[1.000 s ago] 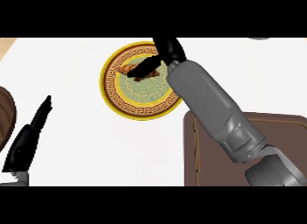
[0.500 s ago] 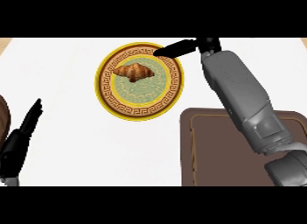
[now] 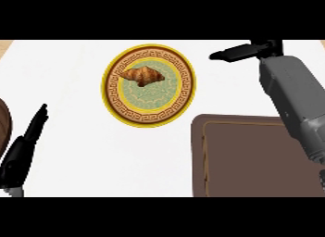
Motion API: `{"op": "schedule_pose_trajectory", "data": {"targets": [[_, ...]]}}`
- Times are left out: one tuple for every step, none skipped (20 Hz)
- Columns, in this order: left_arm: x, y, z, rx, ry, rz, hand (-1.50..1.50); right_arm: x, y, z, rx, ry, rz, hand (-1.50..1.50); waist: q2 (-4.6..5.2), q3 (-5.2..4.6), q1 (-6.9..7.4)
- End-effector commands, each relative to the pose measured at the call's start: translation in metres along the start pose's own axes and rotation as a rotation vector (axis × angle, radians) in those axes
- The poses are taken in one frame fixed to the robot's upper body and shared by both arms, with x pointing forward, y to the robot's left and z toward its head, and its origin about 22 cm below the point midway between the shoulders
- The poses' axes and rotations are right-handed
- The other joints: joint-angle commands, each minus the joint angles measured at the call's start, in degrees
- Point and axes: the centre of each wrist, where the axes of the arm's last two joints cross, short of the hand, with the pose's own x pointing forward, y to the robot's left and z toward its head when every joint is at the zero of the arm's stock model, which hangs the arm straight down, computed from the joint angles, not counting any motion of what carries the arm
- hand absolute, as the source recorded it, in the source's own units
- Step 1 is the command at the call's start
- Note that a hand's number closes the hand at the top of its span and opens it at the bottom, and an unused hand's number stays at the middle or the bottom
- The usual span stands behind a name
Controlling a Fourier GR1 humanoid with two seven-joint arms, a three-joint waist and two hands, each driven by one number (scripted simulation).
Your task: Pick the croissant from the tray and place it in the plate
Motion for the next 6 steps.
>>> {"op": "schedule_pose_trajectory", "data": {"targets": [[0.001, 0.002, -0.014, -0.001, -0.024, -0.012, 0.0, -0.013, -0.03, 0.012, -0.001, -0.022, 0.018, -1.5, 0.62, 0.0, 0.62], [0.003, -0.018, 0.0, 0.009, -0.013, 0.0, 0.0, -0.026, -0.05, 0.028, 0.017, -0.017, 0.031, -1.5, 0.28, 0.03, 0.26], [-0.004, -0.003, -0.011, -0.007, -0.009, -0.009, 0.0, 0.003, -0.044, 0.004, 0.019, -0.022, 0.003, -1.5, 0.39, -0.01, 0.45], [0.006, 0.006, -0.003, -0.006, -0.018, -0.01, 0.0, -0.017, -0.054, 0.021, 0.006, -0.003, 0.005, -1.5, 0.11, 0.03, 0.38], [0.008, 0.004, -0.016, -0.003, -0.013, -0.008, 0.0, -0.011, -0.064, 0.019, 0.003, -0.018, 0.018, -1.5, 0.37, 0.03, 0.44], [-0.002, 0.006, -0.005, -0.014, -0.003, -0.009, 0.0, -0.007, -0.07, 0.018, -0.007, -0.003, 0.02, -1.5, 0.57, 0.04, 1.18]]}}
